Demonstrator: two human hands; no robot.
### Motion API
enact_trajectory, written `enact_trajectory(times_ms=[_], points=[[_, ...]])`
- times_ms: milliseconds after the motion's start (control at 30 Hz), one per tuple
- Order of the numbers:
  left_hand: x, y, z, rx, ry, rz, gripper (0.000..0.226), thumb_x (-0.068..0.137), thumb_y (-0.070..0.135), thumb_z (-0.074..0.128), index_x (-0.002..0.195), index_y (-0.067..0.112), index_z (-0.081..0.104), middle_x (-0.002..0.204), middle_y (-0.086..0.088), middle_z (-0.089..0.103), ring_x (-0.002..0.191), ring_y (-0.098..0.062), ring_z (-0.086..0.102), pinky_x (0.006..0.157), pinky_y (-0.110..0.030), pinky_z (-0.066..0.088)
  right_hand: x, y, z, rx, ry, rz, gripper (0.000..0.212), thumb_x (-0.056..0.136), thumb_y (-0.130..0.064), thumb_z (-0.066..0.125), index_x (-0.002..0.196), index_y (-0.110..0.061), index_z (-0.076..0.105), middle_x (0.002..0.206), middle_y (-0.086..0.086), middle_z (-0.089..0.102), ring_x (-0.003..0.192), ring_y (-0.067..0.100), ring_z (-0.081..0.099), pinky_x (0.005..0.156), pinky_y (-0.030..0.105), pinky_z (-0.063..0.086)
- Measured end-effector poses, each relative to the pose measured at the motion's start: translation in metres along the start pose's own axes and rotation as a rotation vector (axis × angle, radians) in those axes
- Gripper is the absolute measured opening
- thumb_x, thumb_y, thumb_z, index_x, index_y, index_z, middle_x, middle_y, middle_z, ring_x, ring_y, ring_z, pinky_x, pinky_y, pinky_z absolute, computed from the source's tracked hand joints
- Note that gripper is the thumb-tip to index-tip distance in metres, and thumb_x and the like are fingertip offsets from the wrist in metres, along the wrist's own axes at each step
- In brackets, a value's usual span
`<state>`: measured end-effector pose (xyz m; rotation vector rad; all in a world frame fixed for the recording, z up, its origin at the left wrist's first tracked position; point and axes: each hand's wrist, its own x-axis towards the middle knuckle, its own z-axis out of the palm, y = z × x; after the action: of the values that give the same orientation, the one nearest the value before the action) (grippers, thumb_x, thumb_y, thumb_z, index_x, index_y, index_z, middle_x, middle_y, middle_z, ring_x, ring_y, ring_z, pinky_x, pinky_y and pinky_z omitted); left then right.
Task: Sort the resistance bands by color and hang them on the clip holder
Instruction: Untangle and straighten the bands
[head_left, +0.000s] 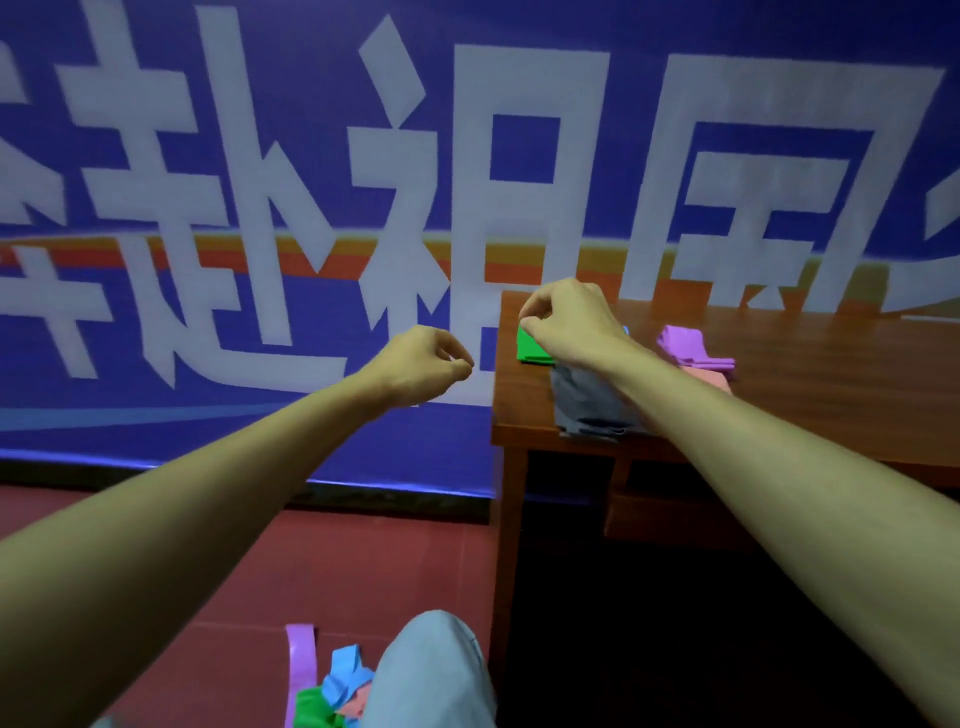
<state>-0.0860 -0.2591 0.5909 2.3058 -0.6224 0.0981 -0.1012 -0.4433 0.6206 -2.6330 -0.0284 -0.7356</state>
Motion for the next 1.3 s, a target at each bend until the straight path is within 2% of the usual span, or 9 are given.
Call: enact_trajectory(times_ms=[233, 300, 367, 500, 633, 800, 1000, 1133, 1300], points=[[-0.041, -0.109, -0.054, -0.009, 0.028, -0.200, 0.009, 0.088, 0.018, 0.061, 0.093, 0.018, 0.068, 0.092, -0.007, 0.070, 0.081, -0.020, 0.067, 0.074, -0.030, 0.054, 0.014, -0.091, 0.101, -0.205, -0.359, -0.155, 0.017, 0.077, -0.014, 0.059, 0.087, -0.012, 0.072, 0.092, 0.008, 0.072, 0.088, 0.027, 0.066, 0.078, 0.042, 0.058], [-0.053, -0.146, -0.060, -0.050, 0.034, -0.269, 0.006, 0.087, 0.017, 0.062, 0.088, 0.019, 0.068, 0.086, -0.006, 0.069, 0.075, -0.018, 0.065, 0.065, -0.025, 0.051, 0.014, -0.112, 0.142, -0.255, -0.467, -0.202, 0.017, 0.078, -0.015, 0.059, 0.089, -0.010, 0.070, 0.092, 0.010, 0.070, 0.087, 0.030, 0.066, 0.077, 0.045, 0.058], [-0.064, -0.185, -0.061, -0.088, 0.045, -0.333, 0.007, 0.086, 0.017, 0.062, 0.089, 0.018, 0.069, 0.083, -0.004, 0.069, 0.070, -0.015, 0.063, 0.060, -0.021, 0.047, 0.011, -0.127, 0.186, -0.278, -0.564, -0.227, 0.019, 0.079, -0.016, 0.058, 0.092, -0.009, 0.069, 0.094, 0.010, 0.069, 0.088, 0.031, 0.065, 0.078, 0.045, 0.058], [-0.083, -0.261, -0.047, -0.128, 0.020, -0.430, 0.008, 0.086, 0.013, 0.061, 0.085, 0.016, 0.069, 0.073, -0.003, 0.067, 0.062, -0.014, 0.062, 0.067, -0.024, 0.048, -0.002, -0.138, 0.270, -0.262, -0.768, -0.231, 0.021, 0.081, -0.021, 0.059, 0.097, -0.012, 0.068, 0.101, 0.008, 0.067, 0.091, 0.029, 0.064, 0.080, 0.045, 0.057], [-0.094, -0.334, -0.018, -0.145, -0.083, -0.524, 0.011, 0.085, 0.009, 0.062, 0.080, 0.018, 0.065, 0.073, -0.005, 0.067, 0.058, -0.014, 0.062, 0.074, -0.032, 0.054, -0.018, -0.122, 0.348, -0.225, -0.921, -0.223, 0.029, 0.085, -0.039, 0.065, 0.101, -0.016, 0.069, 0.108, 0.007, 0.066, 0.100, 0.027, 0.062, 0.087, 0.042, 0.053], [-0.096, -0.411, 0.034, -0.220, -0.146, -0.650, 0.015, 0.086, 0.006, 0.059, 0.078, 0.017, 0.065, 0.072, -0.002, 0.066, 0.065, -0.019, 0.064, 0.078, -0.035, 0.054, -0.031, -0.085, 0.434, -0.097, -0.997, -0.046, 0.030, 0.089, -0.041, 0.063, 0.094, -0.013, 0.072, 0.103, 0.009, 0.072, 0.102, 0.026, 0.063, 0.089, 0.035, 0.050], [-0.093, -0.493, 0.119, -0.086, -0.398, -0.683, 0.024, 0.091, 0.013, 0.053, 0.110, 0.013, 0.067, 0.109, -0.008, 0.069, 0.100, -0.027, 0.063, 0.082, -0.028, 0.045, -0.061, -0.029, 0.545, 0.055, -0.967, 0.300, 0.018, 0.089, -0.027, 0.063, 0.082, -0.014, 0.073, 0.095, 0.010, 0.074, 0.102, 0.027, 0.065, 0.085, 0.028, 0.047], [-0.097, -0.545, 0.174, -0.125, -0.454, -0.772, 0.027, 0.090, 0.011, 0.052, 0.114, 0.010, 0.066, 0.113, -0.011, 0.068, 0.101, -0.028, 0.064, 0.084, -0.029, 0.047, -0.103, 0.005, 0.625, 0.094, -0.918, 0.503, 0.017, 0.085, -0.018, 0.057, 0.077, -0.015, 0.072, 0.095, 0.015, 0.073, 0.102, 0.033, 0.065, 0.091, 0.034, 0.050], [-0.110, -0.606, 0.221, -0.153, -0.531, -0.848, 0.024, 0.088, 0.007, 0.052, 0.106, 0.011, 0.068, 0.105, -0.013, 0.070, 0.092, -0.031, 0.066, 0.082, -0.035, 0.052, -0.167, 0.031, 0.703, 0.020, -1.008, 0.510, 0.022, 0.088, -0.016, 0.055, 0.098, -0.005, 0.071, 0.109, 0.019, 0.069, 0.108, 0.037, 0.060, 0.090, 0.038, 0.047]])
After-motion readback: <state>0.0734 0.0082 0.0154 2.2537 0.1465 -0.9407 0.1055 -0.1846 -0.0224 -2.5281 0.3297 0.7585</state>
